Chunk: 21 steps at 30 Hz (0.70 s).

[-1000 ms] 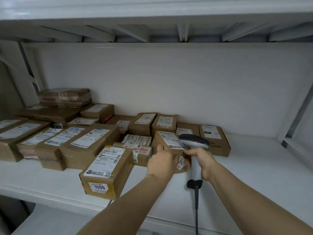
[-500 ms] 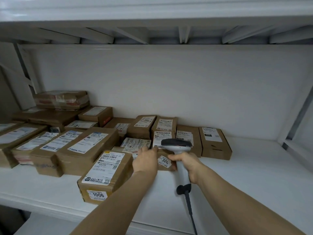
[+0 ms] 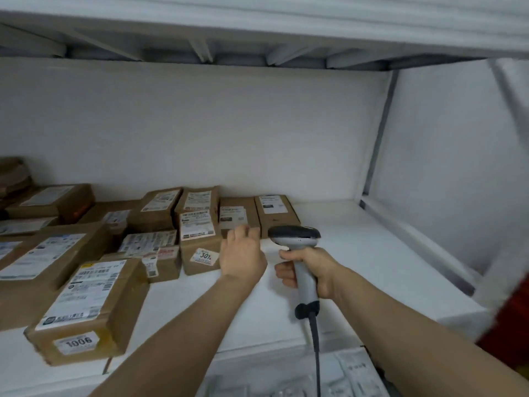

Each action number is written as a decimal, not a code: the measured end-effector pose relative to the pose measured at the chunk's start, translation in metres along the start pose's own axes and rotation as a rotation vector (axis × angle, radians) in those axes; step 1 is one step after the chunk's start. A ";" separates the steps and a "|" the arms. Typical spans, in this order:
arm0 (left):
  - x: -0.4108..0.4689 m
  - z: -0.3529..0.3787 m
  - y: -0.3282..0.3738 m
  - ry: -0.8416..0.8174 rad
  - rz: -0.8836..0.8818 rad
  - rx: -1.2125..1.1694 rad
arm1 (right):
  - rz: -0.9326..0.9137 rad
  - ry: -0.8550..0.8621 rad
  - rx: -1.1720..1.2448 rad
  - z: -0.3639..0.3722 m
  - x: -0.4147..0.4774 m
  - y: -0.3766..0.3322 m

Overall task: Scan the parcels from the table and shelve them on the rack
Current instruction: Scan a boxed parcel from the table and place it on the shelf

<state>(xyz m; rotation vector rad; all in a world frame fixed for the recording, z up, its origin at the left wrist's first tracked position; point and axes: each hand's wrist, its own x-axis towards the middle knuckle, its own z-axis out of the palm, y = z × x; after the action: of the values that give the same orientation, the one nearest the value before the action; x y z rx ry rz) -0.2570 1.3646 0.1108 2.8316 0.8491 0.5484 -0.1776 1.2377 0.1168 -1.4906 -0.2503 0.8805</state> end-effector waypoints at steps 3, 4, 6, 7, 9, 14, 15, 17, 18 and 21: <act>-0.015 0.002 0.058 -0.031 0.095 -0.067 | -0.027 0.076 0.016 -0.050 -0.041 0.005; -0.021 0.004 0.081 -0.039 0.131 -0.096 | -0.034 0.104 0.023 -0.069 -0.058 0.009; -0.038 0.009 0.132 -0.060 0.207 -0.154 | -0.038 0.181 0.032 -0.112 -0.095 0.019; -0.048 0.013 0.160 -0.075 0.246 -0.178 | -0.034 0.228 0.034 -0.135 -0.115 0.025; -0.075 0.025 0.216 -0.121 0.327 -0.213 | -0.023 0.321 0.036 -0.184 -0.157 0.040; -0.161 0.062 0.353 -0.247 0.554 -0.272 | -0.003 0.578 0.028 -0.304 -0.271 0.090; -0.179 0.069 0.378 -0.277 0.595 -0.283 | 0.002 0.640 0.033 -0.325 -0.294 0.101; -0.210 0.081 0.425 -0.333 0.669 -0.292 | -0.001 0.758 0.029 -0.363 -0.337 0.120; -0.224 0.086 0.446 -0.359 0.701 -0.292 | 0.000 0.824 0.016 -0.382 -0.357 0.129; -0.261 0.099 0.503 -0.419 0.803 -0.289 | 0.037 1.016 -0.056 -0.435 -0.413 0.156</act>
<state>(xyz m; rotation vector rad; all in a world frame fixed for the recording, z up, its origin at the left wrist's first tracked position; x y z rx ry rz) -0.1681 0.7989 0.0550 2.7504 -0.4287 0.1067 -0.2315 0.6224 0.0706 -1.8117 0.5066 0.0645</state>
